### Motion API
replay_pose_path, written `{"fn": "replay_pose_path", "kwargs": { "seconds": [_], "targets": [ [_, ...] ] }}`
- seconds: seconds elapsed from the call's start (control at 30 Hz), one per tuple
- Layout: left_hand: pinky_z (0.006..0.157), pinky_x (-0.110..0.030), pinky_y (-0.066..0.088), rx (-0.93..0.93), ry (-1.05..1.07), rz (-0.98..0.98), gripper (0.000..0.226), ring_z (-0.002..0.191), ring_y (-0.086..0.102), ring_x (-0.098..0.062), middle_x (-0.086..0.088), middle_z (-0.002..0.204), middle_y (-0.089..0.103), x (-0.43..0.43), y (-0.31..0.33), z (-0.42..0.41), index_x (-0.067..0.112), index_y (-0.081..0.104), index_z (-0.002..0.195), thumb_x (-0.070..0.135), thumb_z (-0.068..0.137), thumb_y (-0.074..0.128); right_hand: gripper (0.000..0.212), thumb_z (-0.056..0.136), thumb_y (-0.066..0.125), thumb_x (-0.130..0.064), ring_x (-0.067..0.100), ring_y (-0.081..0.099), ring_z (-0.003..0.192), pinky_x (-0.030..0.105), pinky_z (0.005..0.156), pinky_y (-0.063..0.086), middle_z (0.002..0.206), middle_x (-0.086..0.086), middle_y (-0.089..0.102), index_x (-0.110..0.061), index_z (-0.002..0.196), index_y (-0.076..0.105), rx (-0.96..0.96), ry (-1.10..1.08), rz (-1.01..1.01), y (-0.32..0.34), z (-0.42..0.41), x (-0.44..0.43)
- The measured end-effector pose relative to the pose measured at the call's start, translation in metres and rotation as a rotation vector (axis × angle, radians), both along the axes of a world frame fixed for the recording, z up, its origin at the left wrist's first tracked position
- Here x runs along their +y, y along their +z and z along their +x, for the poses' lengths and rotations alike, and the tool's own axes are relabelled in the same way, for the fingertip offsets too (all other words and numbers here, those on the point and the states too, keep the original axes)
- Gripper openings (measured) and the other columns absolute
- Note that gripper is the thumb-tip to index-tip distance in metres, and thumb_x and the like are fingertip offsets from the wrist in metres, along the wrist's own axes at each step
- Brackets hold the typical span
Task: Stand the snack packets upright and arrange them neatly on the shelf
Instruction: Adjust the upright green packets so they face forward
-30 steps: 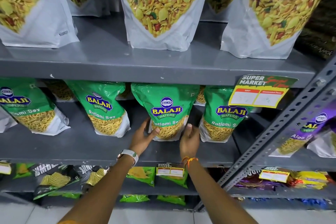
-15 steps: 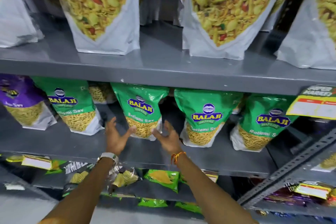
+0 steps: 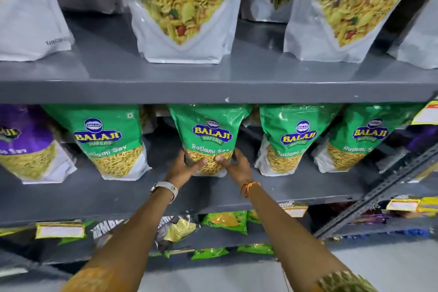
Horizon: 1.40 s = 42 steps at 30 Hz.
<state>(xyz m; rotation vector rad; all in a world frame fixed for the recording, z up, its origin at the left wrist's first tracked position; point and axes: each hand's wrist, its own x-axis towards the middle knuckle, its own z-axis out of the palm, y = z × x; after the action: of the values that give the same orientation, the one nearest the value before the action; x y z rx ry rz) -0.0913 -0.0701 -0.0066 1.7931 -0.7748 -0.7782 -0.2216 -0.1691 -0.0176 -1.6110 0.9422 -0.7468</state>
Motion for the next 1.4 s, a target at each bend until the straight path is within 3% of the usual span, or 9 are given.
{"fn": "replay_pose_path", "kwargs": {
  "seconds": [0.2, 0.3, 0.4, 0.53, 0.63, 0.77, 0.9, 1.1, 1.4],
  "targets": [
    [0.078, -0.025, 0.038, -0.09, 0.018, 0.038, 0.065, 0.111, 0.059, -0.025, -0.007, 0.125, 0.062, 0.009, -0.006, 0.005, 0.018, 0.046, 0.126, 0.04, 0.072, 0.075, 0.043, 0.079, 0.068, -0.008, -0.004, 0.057, 0.088, 0.001, 0.067, 0.044, 0.11, 0.001, 0.06, -0.003, 0.119, 0.051, -0.021, 0.038, -0.012, -0.007, 0.001, 0.007],
    [0.081, -0.03, 0.045, -0.102, 0.029, 0.053, 0.089, 0.112, 0.06, -0.026, -0.002, 0.125, 0.063, 0.014, -0.009, 0.006, 0.025, 0.045, 0.126, 0.068, 0.05, 0.065, 0.039, 0.079, 0.068, -0.011, -0.016, 0.059, 0.083, 0.025, 0.081, 0.046, 0.107, 0.001, 0.062, -0.011, 0.114, 0.053, -0.026, 0.054, -0.001, -0.015, 0.001, 0.007],
    [0.086, -0.036, 0.05, -0.1, 0.023, 0.044, 0.091, 0.11, 0.061, -0.023, 0.0, 0.124, 0.063, 0.015, -0.01, 0.006, 0.028, 0.043, 0.125, 0.072, 0.047, 0.062, 0.043, 0.08, 0.067, -0.016, -0.02, 0.056, 0.087, 0.016, 0.079, 0.046, 0.103, -0.014, 0.061, -0.014, 0.119, 0.049, -0.05, 0.016, -0.01, -0.009, 0.003, 0.017],
    [0.098, -0.04, 0.046, -0.074, 0.073, -0.07, 0.093, 0.122, 0.05, -0.015, 0.005, 0.137, 0.05, 0.031, -0.025, 0.007, 0.031, 0.033, 0.134, 0.072, 0.058, 0.066, 0.028, 0.078, 0.061, -0.045, 0.005, 0.052, 0.082, 0.017, 0.069, 0.041, 0.084, -0.01, 0.055, -0.021, 0.091, 0.052, -0.071, -0.266, -0.18, -0.013, -0.003, 0.06],
    [0.095, -0.04, 0.046, -0.177, 0.234, -0.164, 0.071, 0.112, 0.052, -0.015, 0.005, 0.121, 0.052, 0.066, -0.035, 0.01, 0.022, 0.045, 0.126, 0.064, 0.071, 0.06, 0.03, 0.077, 0.056, -0.053, 0.014, 0.054, 0.08, 0.019, 0.066, 0.041, 0.084, 0.001, 0.059, -0.023, 0.083, 0.052, 0.006, -0.104, -0.241, -0.026, 0.009, 0.089],
    [0.084, -0.052, 0.047, -0.301, 0.532, -0.252, 0.041, 0.09, 0.049, -0.025, -0.005, 0.098, 0.048, 0.119, -0.036, 0.049, 0.011, 0.049, 0.109, 0.034, 0.08, 0.067, 0.031, 0.074, 0.066, -0.047, 0.006, 0.055, 0.077, 0.009, 0.067, 0.04, 0.084, 0.0, 0.061, -0.018, 0.082, 0.062, 0.076, 0.133, -0.2, -0.013, 0.054, 0.105],
    [0.091, -0.048, 0.043, -0.236, 0.719, -0.2, 0.067, 0.103, 0.051, -0.035, -0.022, 0.111, 0.051, 0.148, -0.026, 0.107, 0.006, 0.046, 0.112, 0.05, 0.067, 0.069, 0.039, 0.075, 0.074, -0.029, 0.023, 0.06, 0.099, 0.027, 0.08, 0.047, 0.104, 0.009, 0.064, -0.007, 0.104, 0.062, 0.05, 0.212, -0.069, 0.007, 0.103, 0.118],
    [0.114, -0.038, 0.024, -0.124, 0.436, -0.095, 0.087, 0.141, 0.025, -0.024, -0.009, 0.154, 0.024, 0.147, -0.018, 0.164, 0.009, 0.02, 0.145, 0.025, 0.077, 0.072, 0.086, 0.072, 0.076, -0.025, 0.022, 0.036, 0.134, 0.03, 0.103, 0.035, 0.146, 0.008, 0.038, -0.007, 0.139, 0.027, 0.109, 0.255, 0.122, 0.022, 0.148, 0.126],
    [0.097, -0.039, 0.048, 0.044, 0.255, -0.169, 0.085, 0.117, 0.055, -0.019, -0.004, 0.129, 0.058, 0.137, -0.022, 0.171, 0.02, 0.042, 0.13, 0.037, 0.056, 0.08, 0.052, 0.074, 0.074, -0.019, 0.025, 0.061, 0.107, 0.03, 0.084, 0.048, 0.12, 0.014, 0.064, -0.007, 0.119, 0.051, 0.097, 0.227, 0.066, 0.015, 0.178, 0.119]
  ]
}}
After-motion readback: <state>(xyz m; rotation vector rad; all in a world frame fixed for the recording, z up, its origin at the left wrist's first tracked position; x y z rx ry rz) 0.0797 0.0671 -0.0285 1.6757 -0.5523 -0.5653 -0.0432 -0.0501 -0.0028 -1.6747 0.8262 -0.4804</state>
